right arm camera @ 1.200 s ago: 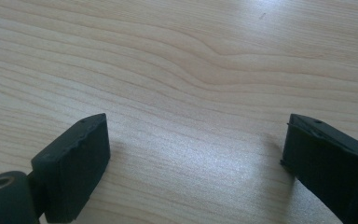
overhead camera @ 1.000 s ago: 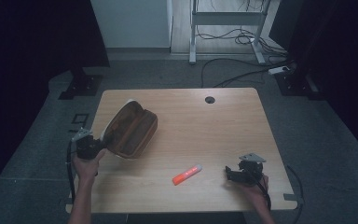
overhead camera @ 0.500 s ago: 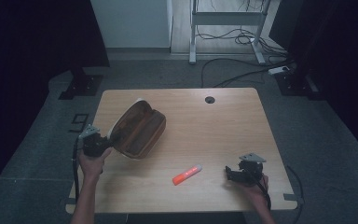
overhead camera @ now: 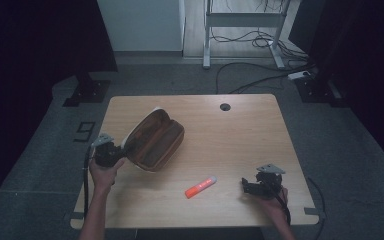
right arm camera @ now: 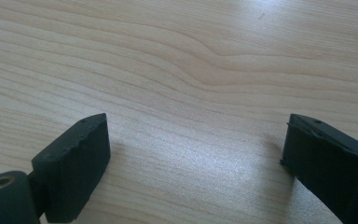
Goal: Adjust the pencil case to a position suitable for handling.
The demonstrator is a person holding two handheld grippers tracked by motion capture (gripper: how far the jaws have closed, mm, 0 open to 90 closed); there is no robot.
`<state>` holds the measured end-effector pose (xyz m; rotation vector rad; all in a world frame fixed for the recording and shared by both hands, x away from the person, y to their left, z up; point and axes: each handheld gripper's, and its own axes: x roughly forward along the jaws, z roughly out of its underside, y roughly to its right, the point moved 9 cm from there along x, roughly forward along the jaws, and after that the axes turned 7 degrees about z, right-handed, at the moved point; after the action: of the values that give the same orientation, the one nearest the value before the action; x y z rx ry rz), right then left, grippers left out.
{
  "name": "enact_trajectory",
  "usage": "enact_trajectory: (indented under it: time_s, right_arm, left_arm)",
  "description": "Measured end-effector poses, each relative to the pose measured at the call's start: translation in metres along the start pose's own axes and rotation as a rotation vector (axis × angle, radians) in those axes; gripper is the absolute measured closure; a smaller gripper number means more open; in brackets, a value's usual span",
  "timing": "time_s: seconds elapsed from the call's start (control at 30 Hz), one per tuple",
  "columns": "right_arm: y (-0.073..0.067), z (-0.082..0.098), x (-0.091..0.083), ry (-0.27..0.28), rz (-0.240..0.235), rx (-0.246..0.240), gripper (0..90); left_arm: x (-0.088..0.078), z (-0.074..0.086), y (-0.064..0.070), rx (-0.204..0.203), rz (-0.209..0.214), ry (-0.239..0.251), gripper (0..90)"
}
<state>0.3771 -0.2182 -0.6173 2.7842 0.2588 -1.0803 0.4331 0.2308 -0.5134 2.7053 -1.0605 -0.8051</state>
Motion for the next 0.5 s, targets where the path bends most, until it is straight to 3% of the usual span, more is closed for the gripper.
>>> enact_trajectory:
  time_s: [0.5]
  right_arm:
    - [0.0,0.0,0.0,0.0,0.0,0.0,7.1]
  left_arm:
    - [0.032,0.003,0.024,0.053,0.061,-0.064,85.5]
